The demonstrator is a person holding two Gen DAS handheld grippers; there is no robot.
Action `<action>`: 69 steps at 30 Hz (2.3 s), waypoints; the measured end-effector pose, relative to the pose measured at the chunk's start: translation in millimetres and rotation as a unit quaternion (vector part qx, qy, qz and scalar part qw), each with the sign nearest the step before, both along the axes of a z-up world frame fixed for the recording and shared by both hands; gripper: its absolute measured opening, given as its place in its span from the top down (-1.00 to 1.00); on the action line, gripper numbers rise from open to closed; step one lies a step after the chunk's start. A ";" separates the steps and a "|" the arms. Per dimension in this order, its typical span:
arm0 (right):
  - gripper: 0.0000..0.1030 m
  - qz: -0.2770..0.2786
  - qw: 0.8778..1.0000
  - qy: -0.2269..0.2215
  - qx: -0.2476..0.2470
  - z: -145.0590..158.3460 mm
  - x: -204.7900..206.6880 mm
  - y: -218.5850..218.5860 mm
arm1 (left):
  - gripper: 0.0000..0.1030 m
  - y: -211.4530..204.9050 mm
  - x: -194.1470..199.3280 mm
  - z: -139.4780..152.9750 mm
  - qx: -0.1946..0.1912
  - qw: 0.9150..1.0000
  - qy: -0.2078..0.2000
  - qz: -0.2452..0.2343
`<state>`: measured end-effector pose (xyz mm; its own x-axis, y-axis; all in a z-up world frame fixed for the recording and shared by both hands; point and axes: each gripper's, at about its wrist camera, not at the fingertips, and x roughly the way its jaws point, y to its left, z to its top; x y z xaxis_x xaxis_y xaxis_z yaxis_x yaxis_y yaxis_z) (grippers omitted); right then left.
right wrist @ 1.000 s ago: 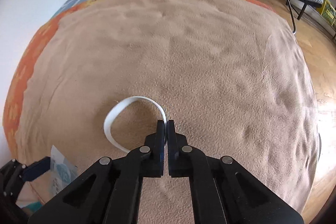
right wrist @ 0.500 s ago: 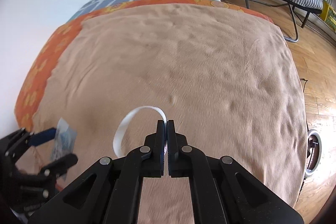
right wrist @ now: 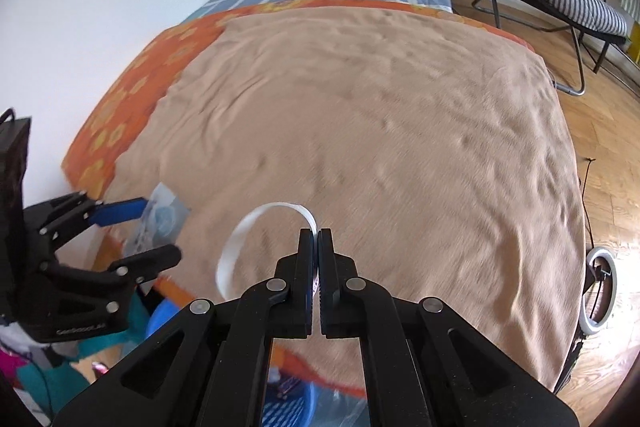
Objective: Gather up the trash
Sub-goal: 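Lift the wipe packet in the left gripper and wristband in the right toward the basket, then lower both grippers into the basket and open them to drop the packet and wristband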
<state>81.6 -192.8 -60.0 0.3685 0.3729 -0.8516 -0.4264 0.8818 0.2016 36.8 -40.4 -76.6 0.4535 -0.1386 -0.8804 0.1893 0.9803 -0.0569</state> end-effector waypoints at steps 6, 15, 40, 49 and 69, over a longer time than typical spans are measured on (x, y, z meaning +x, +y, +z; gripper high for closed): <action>0.98 0.019 1.000 0.005 0.011 -3.3 -39.7 6.8 | -0.21 -0.9 -32.1 -3.4 -0.001 1.000 -0.003 -0.007; 0.98 0.041 0.999 0.018 0.019 -18.1 -88.6 18.2 | -0.21 2.5 -72.6 -17.4 -0.005 1.000 0.002 -0.006; 0.98 0.034 0.998 0.043 0.023 -59.3 -156.2 9.0 | -0.22 12.0 -122.1 -69.9 -0.046 0.997 0.062 0.007; 0.98 0.033 0.997 0.059 0.020 -69.3 -157.9 11.1 | -0.23 14.8 -124.5 -76.9 -0.048 0.996 0.077 0.008; 0.77 0.025 0.996 0.080 0.027 -75.4 -153.2 5.9 | -0.25 11.1 -122.8 -82.4 -0.054 0.994 0.090 0.002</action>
<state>-71.6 -187.0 -135.5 0.2095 0.4337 -0.8763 -0.4283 0.8464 0.3165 -86.0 -29.3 -158.9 0.2905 -0.2364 -0.9272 0.1635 0.9670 -0.1953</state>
